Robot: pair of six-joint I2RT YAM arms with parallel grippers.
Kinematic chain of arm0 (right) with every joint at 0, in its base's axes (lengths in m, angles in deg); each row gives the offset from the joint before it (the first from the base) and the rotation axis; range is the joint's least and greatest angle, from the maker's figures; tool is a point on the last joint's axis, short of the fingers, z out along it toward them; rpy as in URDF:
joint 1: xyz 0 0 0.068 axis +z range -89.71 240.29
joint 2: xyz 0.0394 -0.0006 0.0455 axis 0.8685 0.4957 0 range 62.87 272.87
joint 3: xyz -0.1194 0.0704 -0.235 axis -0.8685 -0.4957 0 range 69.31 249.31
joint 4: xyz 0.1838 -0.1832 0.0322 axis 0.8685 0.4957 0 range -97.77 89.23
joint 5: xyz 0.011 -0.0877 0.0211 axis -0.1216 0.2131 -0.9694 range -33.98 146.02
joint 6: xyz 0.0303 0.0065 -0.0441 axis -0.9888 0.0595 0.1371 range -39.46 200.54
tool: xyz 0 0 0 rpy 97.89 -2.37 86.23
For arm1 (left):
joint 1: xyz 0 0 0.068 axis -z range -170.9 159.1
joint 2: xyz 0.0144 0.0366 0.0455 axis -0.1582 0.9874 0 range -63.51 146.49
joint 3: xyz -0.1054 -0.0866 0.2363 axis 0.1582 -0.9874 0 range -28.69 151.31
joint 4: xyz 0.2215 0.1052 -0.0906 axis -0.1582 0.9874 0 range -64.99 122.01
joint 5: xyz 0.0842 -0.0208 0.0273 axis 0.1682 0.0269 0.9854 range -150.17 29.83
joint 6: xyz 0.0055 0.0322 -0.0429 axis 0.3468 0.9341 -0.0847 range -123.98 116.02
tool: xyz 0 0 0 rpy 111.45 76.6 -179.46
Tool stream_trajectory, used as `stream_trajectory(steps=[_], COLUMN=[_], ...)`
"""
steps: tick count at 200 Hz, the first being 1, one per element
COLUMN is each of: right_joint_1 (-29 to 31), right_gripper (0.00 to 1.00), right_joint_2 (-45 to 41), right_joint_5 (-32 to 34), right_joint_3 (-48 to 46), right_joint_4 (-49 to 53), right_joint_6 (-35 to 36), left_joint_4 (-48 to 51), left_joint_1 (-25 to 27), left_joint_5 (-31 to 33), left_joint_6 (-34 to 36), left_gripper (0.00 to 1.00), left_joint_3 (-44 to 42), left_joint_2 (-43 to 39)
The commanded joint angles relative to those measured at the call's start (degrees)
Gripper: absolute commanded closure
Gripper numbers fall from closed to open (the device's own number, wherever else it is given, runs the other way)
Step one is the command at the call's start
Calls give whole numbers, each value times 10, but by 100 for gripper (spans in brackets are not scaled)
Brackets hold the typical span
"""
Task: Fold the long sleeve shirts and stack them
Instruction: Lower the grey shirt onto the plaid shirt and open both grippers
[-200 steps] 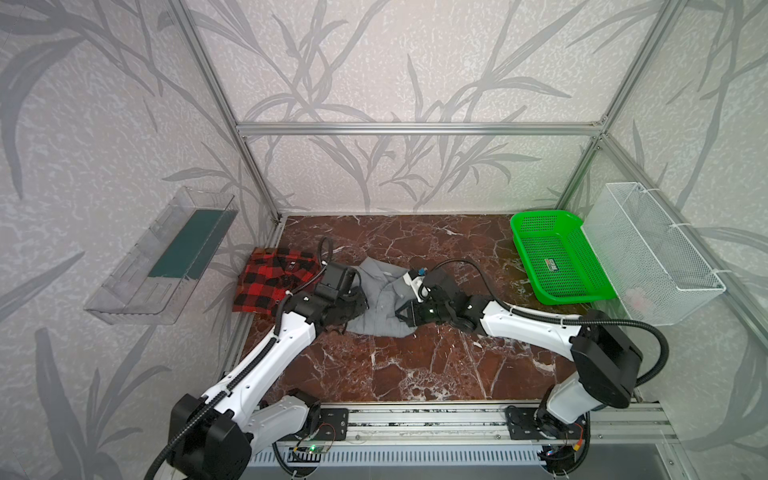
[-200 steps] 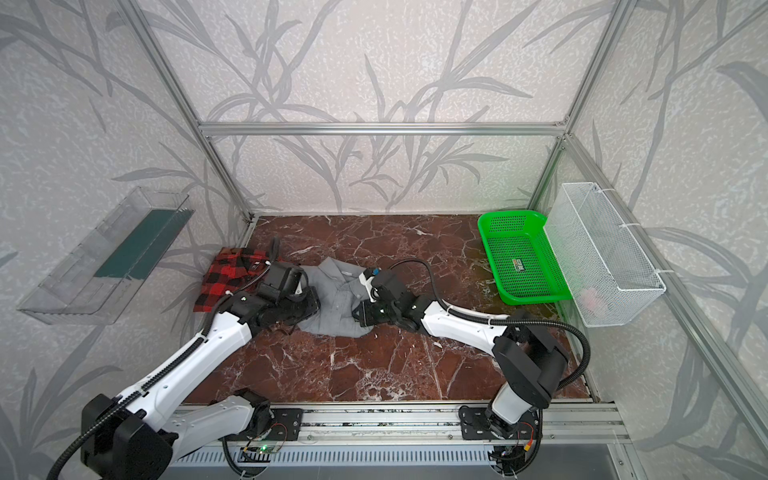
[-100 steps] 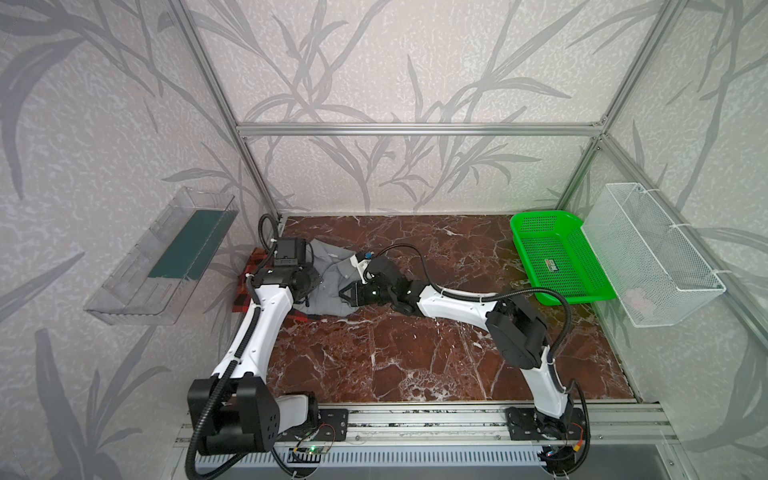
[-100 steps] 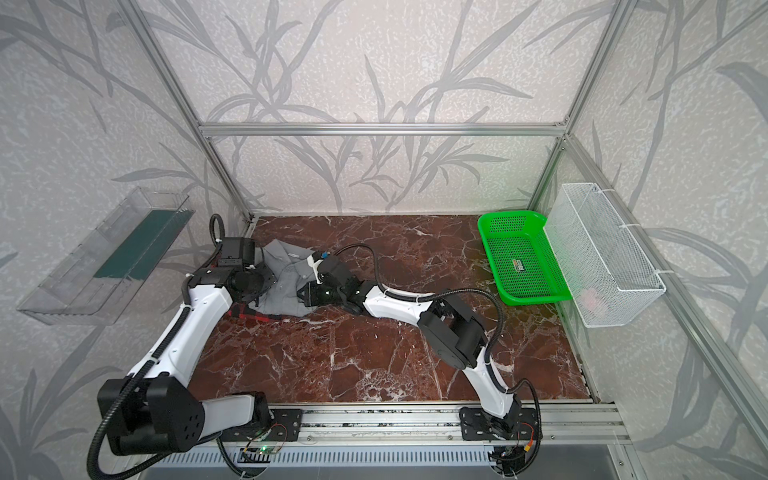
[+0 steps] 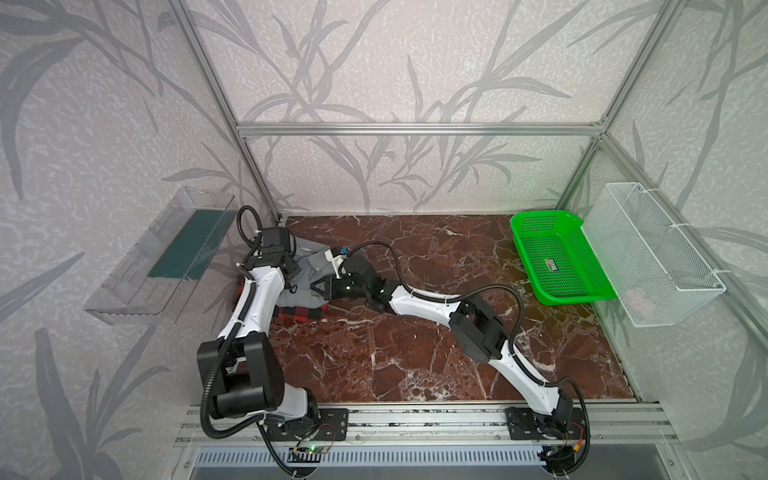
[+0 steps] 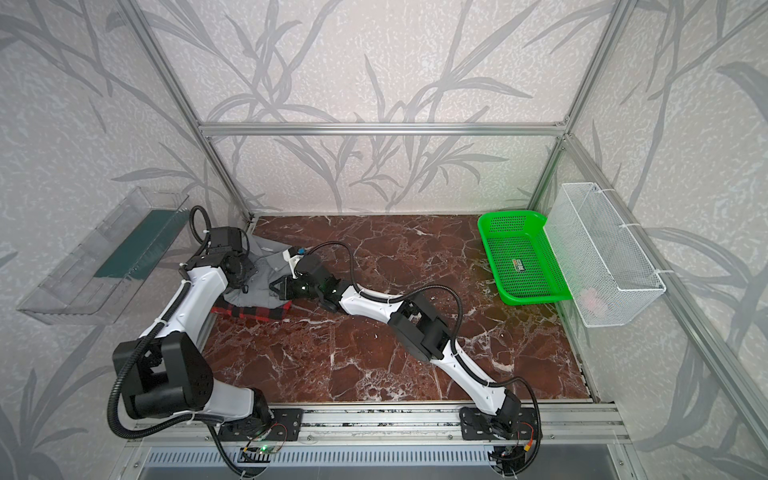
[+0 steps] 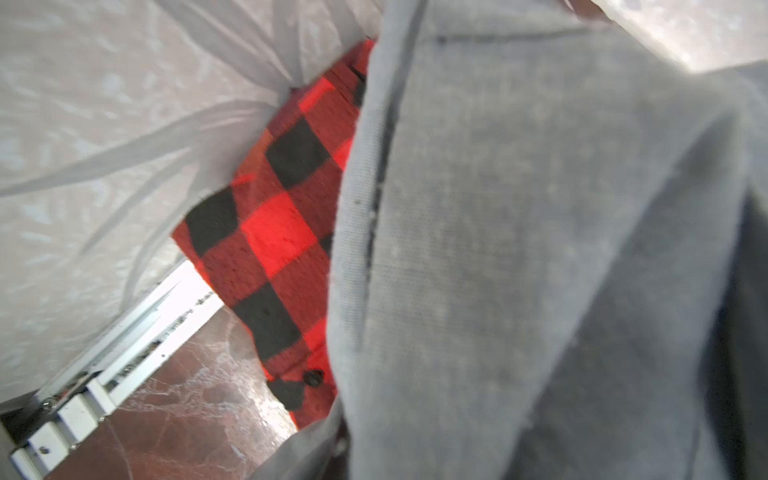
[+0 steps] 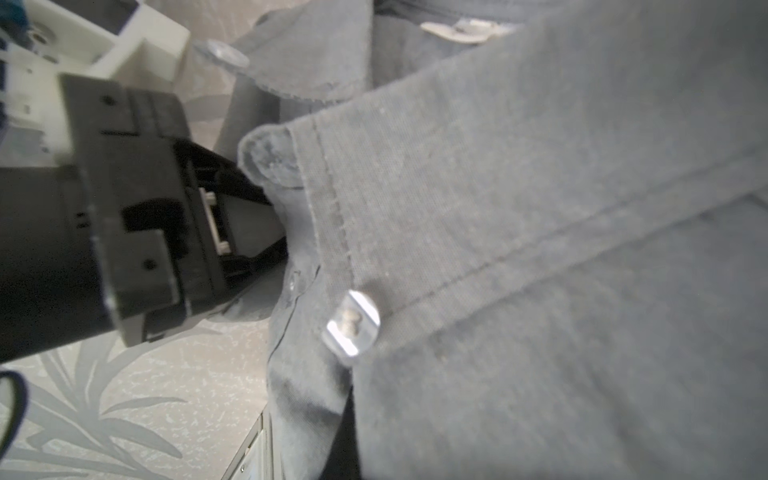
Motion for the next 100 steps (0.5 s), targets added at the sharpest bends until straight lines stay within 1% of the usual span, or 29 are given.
stream_trajectory(steps=[1, 24, 40, 62, 90, 100], right_joint_1=[22, 26, 29, 31, 31, 31], right_gripper=[100, 100, 100, 100, 100, 100], right_joint_2=[26, 50, 68, 100, 131, 140], right_joint_5=[-40, -42, -43, -45, -45, -43], right_joint_3=[63, 98, 129, 179, 224, 235], right_joint_4=[14, 23, 38, 62, 77, 83], right_joint_6=[9, 8, 8, 6, 0, 0], left_joint_4=[-35, -19, 12, 27, 33, 31], left_joint_1=[-24, -38, -39, -42, -44, -44], left_joint_5=[38, 7, 11, 13, 12, 11], left_joint_6=[-2, -2, 0, 1, -1, -2], left_gripper=[100, 100, 100, 100, 100, 97], left_joint_3=[26, 55, 91, 119, 130, 127], left_joint_2=[5, 25, 47, 66, 81, 84])
